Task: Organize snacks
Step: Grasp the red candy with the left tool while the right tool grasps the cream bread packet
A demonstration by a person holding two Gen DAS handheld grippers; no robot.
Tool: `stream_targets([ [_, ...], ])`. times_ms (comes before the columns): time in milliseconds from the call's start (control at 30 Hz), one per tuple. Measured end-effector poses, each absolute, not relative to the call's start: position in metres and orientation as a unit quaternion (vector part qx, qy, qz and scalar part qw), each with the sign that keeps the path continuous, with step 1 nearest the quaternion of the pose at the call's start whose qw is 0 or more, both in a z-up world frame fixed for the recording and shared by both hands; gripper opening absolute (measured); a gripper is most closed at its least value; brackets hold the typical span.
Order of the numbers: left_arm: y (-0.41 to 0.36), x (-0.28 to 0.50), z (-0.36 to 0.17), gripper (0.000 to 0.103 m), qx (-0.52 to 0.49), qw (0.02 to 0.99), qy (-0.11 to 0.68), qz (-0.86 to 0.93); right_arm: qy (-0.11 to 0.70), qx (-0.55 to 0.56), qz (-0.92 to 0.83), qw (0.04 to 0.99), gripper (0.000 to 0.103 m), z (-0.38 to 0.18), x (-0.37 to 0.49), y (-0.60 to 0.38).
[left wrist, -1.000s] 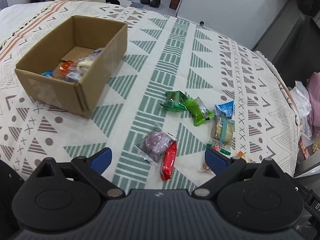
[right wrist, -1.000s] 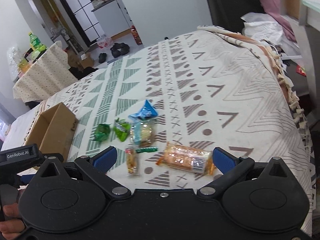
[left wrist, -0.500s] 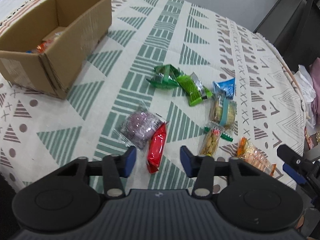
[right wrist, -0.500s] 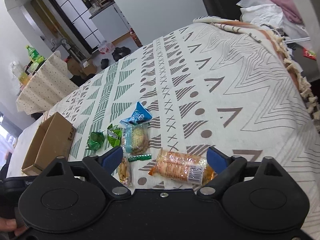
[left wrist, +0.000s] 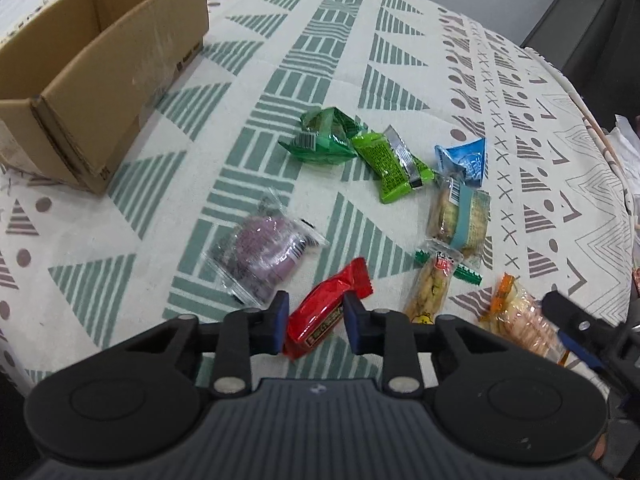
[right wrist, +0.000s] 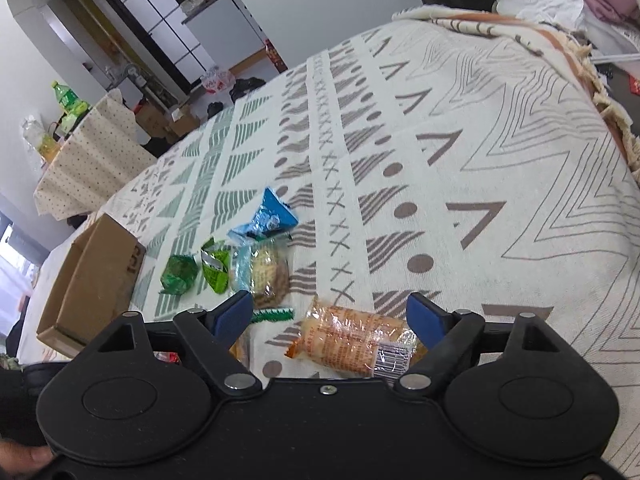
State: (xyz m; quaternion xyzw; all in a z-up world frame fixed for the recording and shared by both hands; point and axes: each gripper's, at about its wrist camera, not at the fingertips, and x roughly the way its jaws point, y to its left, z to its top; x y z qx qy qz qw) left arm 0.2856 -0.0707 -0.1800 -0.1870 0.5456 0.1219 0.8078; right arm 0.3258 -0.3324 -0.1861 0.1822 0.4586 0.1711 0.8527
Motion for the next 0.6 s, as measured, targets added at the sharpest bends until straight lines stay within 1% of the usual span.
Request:
stream_targets([
  [133,-0.075,0.285,-0.182,0.027,-0.178,0.806,0.552,0.118,0.483,0.189,0.175,0.837,0.076,-0.195,0.327,-0.333],
  [400,-0.082,0.277,-0.193,0.027,-0.174,0.796,0.570,0.106,0.526,0.150,0.202,0.813,0.076,-0.202,0.314,-0.316],
  [467,-0.084,0.275,-0.194,0.025,-0.167,0.802,0.564,0.106,0.530,0.136,0.206,0.811,0.072,-0.202,0.310,-0.312],
  [500,-0.085,0.274,-0.193,0.024,-0.163,0.803,0.563,0.105,0.533,0.131,0.207,0.810,0.063,-0.202,0.309,-0.310],
  [533,-0.085,0.273,-0.192,0.023,-0.161,0.804,0.563,0.105,0.537,0.127,0.206,0.808,0.047,-0.203,0.308,-0.310],
  [567,-0.084,0.272,-0.191,0.020,-0.161,0.804,0.563,0.104,0.541,0.123,0.202,0.807,0.038,-0.203,0.308,-0.310],
  [600,-0.083,0.272,-0.189,0.016,-0.162,0.804,0.563,0.102,0.544,0.119,0.199,0.806,0.035,-0.203,0.308,-0.310],
])
